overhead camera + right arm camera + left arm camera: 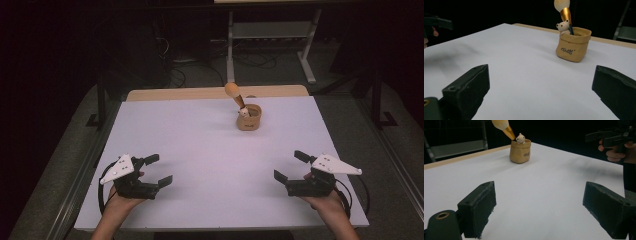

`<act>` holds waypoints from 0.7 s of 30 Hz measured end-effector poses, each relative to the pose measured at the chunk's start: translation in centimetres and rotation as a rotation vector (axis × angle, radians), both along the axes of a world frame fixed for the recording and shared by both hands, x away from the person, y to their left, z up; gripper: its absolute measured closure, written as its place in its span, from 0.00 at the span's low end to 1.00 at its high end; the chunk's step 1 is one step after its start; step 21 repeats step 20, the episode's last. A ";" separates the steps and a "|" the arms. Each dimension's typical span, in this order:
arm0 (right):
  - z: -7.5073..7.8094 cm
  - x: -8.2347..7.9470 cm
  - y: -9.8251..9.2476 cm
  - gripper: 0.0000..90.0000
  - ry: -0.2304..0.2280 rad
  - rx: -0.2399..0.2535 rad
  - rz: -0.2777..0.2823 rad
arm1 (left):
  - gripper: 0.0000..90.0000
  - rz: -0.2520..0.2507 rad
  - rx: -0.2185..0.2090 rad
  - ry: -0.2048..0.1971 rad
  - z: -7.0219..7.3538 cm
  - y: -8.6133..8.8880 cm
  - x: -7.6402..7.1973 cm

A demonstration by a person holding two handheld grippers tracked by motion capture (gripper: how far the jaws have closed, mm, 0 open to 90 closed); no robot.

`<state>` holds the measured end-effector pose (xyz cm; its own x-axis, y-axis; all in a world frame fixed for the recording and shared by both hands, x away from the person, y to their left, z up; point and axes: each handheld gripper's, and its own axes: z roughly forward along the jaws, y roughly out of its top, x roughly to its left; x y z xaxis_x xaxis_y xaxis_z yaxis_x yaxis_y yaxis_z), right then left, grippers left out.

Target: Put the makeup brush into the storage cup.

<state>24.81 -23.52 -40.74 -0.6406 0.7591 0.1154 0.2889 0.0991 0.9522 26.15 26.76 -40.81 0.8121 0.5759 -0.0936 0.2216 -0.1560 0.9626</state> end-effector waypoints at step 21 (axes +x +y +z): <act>-0.9 0.0 -0.3 0.01 0.027 -0.023 0.003 | 0.14 -0.015 0.021 0.002 -0.2 -0.2 0.1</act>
